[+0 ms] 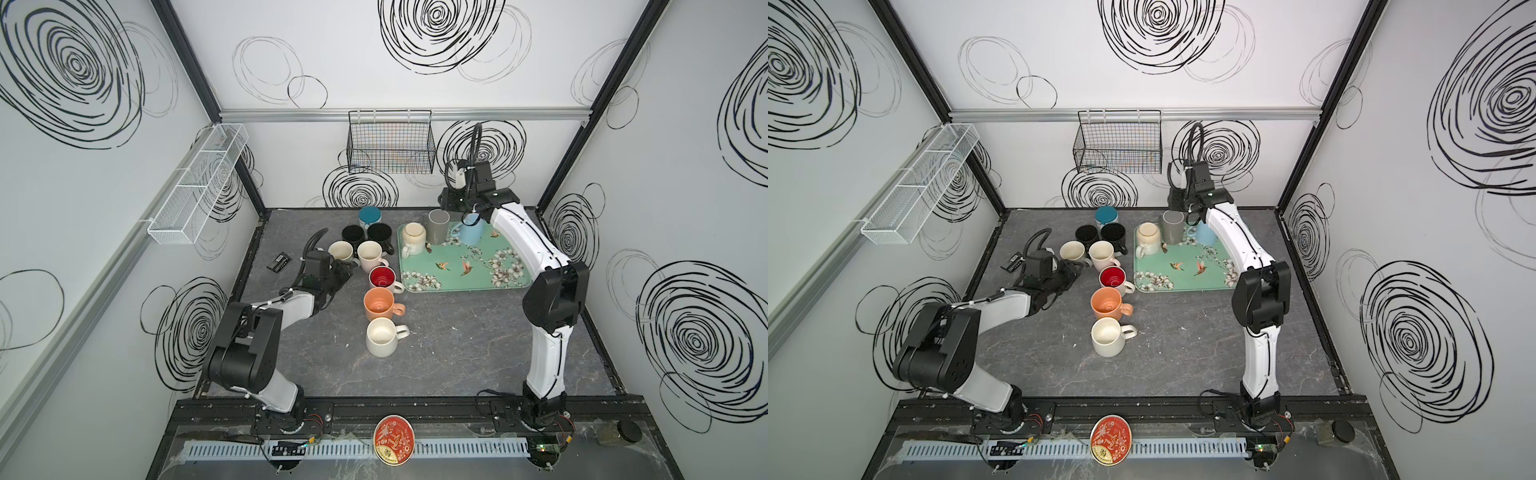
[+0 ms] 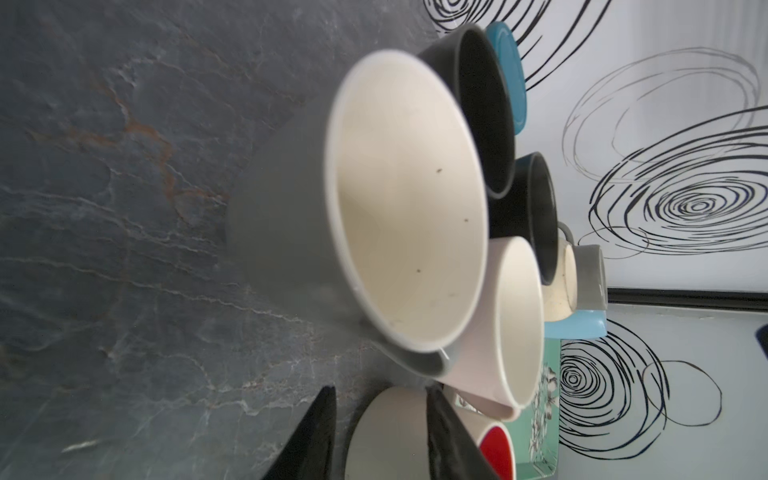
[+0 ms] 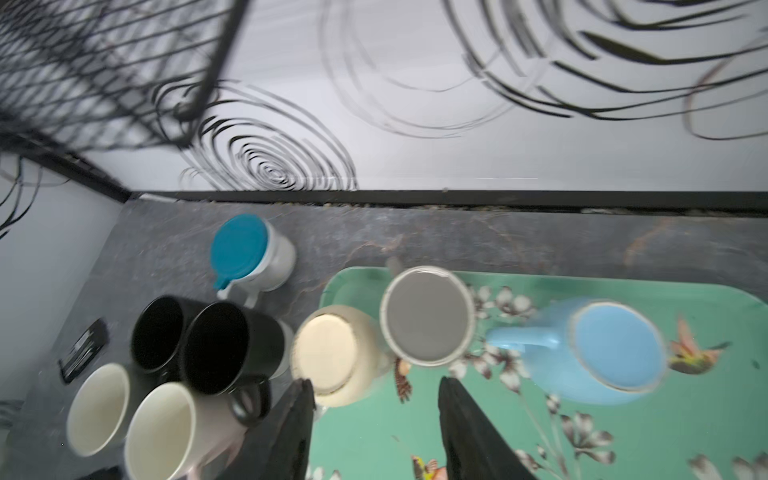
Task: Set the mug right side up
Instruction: 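Move the right gripper over the light blue mug while the left approaches the tray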
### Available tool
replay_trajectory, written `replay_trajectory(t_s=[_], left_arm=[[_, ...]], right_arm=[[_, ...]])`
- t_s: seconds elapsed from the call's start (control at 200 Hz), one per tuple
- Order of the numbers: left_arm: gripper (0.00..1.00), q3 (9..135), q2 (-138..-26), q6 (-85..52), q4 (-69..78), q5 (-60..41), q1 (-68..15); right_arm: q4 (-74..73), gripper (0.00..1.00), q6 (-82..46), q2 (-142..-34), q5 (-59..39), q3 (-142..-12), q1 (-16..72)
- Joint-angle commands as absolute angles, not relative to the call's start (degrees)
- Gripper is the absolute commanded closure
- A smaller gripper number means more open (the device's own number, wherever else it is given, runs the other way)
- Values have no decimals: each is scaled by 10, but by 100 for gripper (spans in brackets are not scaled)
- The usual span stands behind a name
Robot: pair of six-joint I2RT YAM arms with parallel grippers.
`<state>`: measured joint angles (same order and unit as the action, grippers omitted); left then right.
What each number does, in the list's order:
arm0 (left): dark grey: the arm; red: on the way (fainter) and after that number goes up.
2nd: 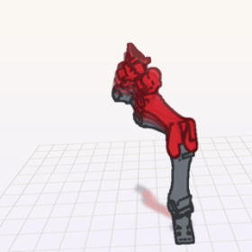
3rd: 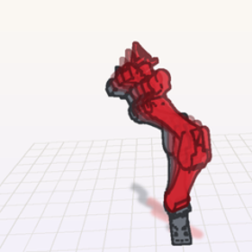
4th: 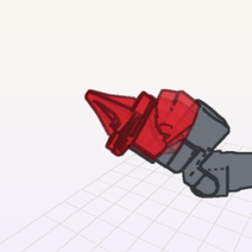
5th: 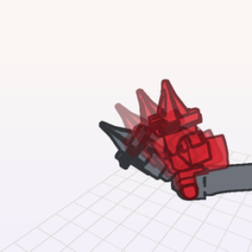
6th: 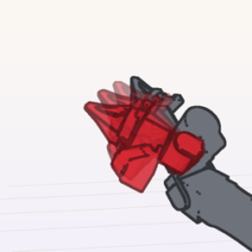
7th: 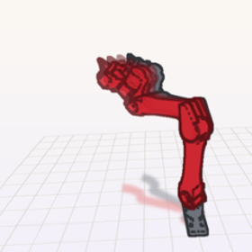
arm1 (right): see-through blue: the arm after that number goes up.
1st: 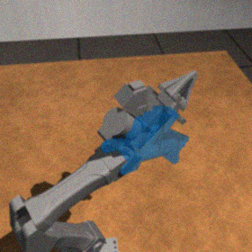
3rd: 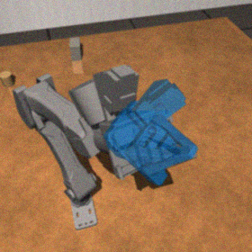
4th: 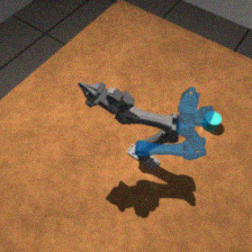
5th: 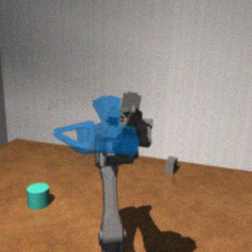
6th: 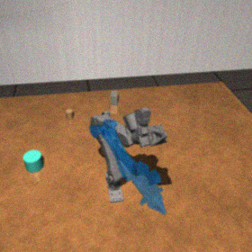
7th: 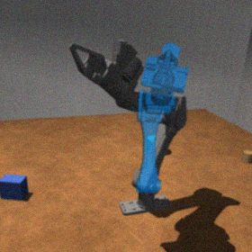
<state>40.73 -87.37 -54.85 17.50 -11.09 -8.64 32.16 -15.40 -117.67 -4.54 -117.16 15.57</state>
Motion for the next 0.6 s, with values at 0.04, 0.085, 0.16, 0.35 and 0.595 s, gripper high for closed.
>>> replay_trajectory(t_s=[0.04, 0.085, 0.16, 0.35, 0.595], left_arm=[[60, 460, -808, -496, 96, -74, -94], [60, 475, -796, -484, 75, -66, -99], [60, 498, -782, -470, 47, -57, -108], [59, 539, -761, -455, 5, -31, -140], [58, 546, -750, -457, -19, -15, -170]], right_arm=[[306, 45, -193, -1217, -60, -1166, 97], [304, 44, -191, -1229, -59, -1172, 85], [306, 43, -179, -1253, -50, -1192, 69], [311, 38, -168, -1345, -78, -1288, 40], [326, 37, -145, -1424, -158, -1372, 30]])
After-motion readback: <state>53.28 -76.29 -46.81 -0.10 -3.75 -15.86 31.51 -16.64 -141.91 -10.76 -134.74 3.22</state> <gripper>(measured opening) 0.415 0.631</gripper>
